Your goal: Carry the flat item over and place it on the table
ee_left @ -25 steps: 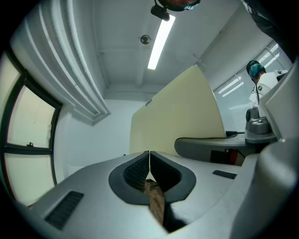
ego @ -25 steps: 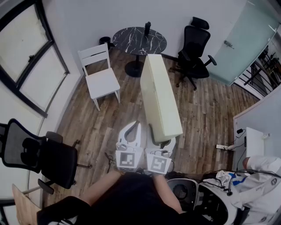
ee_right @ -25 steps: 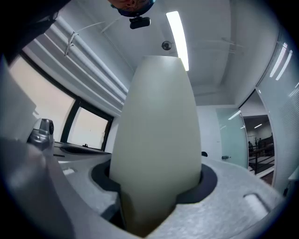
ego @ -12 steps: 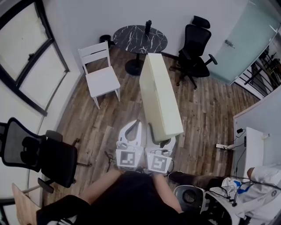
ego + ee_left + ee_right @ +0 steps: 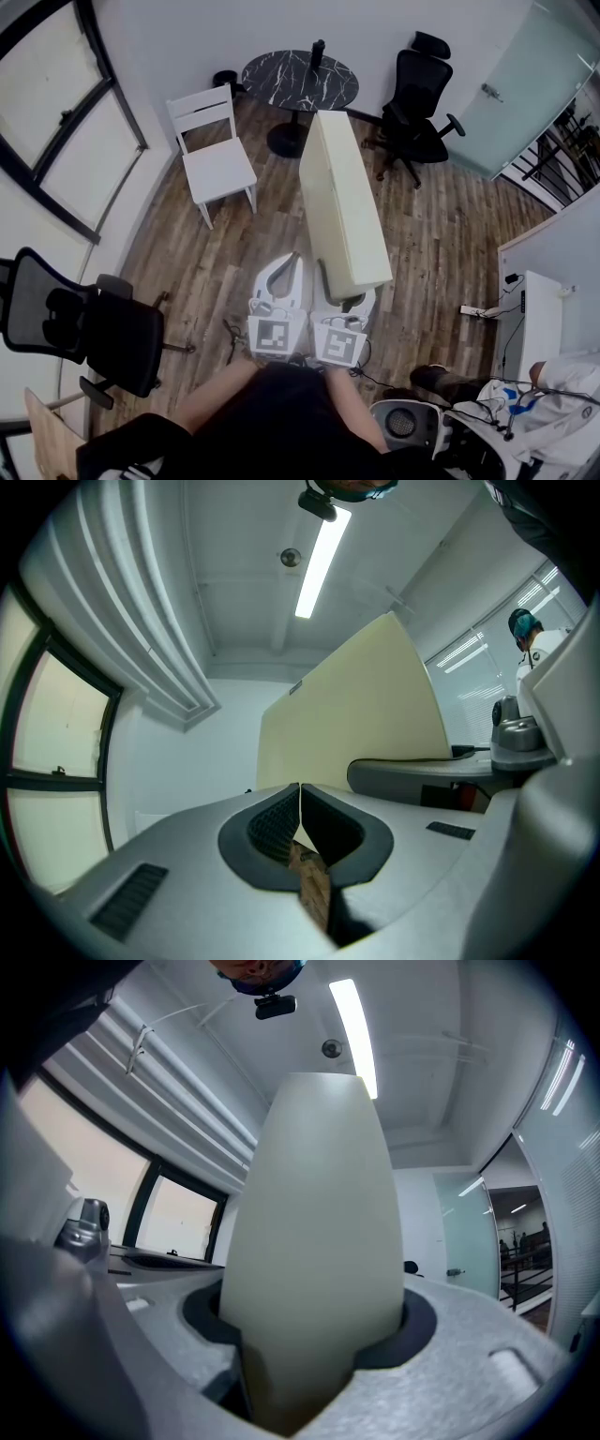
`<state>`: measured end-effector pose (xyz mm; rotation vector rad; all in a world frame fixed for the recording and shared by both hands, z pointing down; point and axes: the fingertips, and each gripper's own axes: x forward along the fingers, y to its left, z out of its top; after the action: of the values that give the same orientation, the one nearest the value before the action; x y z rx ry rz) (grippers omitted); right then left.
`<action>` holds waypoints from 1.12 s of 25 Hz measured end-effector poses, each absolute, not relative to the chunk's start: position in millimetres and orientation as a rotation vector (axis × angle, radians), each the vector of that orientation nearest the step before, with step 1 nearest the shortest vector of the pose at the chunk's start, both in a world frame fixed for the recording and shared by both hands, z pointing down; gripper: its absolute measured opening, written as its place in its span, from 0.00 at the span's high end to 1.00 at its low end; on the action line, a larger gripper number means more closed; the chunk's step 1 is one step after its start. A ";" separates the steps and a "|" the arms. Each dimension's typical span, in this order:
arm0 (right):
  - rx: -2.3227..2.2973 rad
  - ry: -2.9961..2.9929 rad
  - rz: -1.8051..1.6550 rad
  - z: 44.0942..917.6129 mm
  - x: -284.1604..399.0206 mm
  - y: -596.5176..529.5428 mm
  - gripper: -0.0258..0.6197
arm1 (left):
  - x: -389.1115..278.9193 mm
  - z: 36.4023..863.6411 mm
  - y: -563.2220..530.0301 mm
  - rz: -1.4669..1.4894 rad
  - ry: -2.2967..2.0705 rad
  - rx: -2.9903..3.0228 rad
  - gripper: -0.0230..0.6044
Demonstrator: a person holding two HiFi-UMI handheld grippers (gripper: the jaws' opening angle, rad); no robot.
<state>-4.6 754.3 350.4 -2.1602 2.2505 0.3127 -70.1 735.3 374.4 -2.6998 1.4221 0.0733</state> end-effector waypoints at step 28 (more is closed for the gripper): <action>-2.142 2.284 0.196 365.0 -22.1 727.1 0.51 | -85.4 384.0 715.2 0.085 1.468 -2.740 0.96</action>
<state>-22.1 727.1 365.0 -2.1417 2.2838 0.1962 -85.4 715.2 384.0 -2.7396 1.4681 0.0850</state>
